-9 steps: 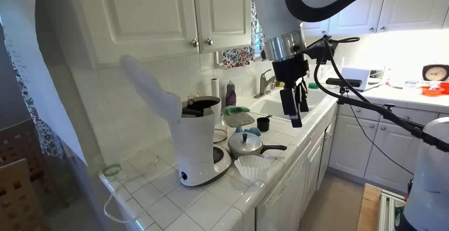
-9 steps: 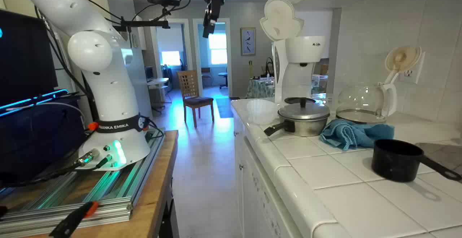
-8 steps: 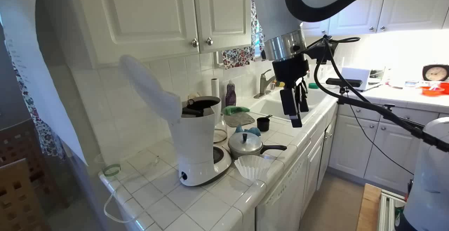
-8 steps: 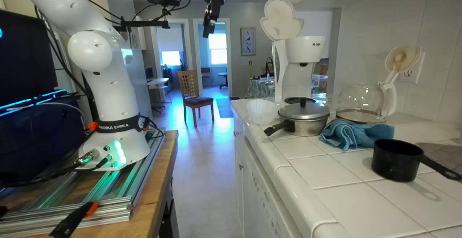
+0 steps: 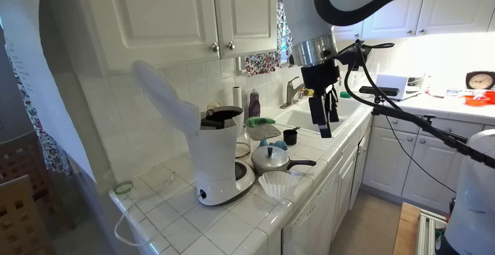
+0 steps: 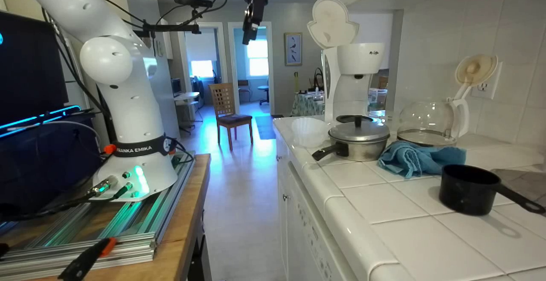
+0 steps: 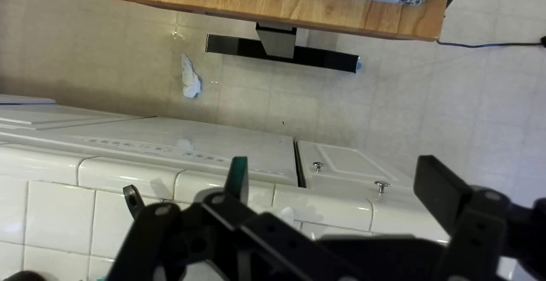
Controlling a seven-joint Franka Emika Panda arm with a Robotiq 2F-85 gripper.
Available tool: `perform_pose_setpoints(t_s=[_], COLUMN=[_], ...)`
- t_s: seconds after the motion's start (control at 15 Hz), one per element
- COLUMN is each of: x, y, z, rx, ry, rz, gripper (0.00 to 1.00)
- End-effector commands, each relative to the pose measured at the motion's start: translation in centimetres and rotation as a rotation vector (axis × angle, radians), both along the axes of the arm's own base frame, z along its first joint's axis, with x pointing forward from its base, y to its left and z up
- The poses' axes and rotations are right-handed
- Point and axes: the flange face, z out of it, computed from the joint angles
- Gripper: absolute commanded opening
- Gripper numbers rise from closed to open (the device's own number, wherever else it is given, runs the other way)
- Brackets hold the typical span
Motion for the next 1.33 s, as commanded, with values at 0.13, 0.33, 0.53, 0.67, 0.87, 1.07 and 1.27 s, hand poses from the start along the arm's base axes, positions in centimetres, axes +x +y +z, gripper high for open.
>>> perform_pose_setpoints(t_s=[0.13,0.33,0.53,0.67,0.87,1.07,1.27], x=[1.1,1.8,2.3,2.4,3.2,3.0,3.2], y=[-8.2,-12.5,-16.5,-19.1,-20.0,-20.6,-20.1], z=[-1.2,-2.0,-3.0,-3.7,-3.8,-4.0,-3.9], rx=[0.045,0.032,0.021,0.049,0.062,0.064,0.060], ry=[-0.170,-0.300,-0.414,-0.478,-0.478,-0.480,-0.479], rz=[-0.027,-0.026,-0.023,0.003,0.006,0.006,0.014], gripper=[1.00,1.00,1.00,1.00,1.00,1.00,1.00])
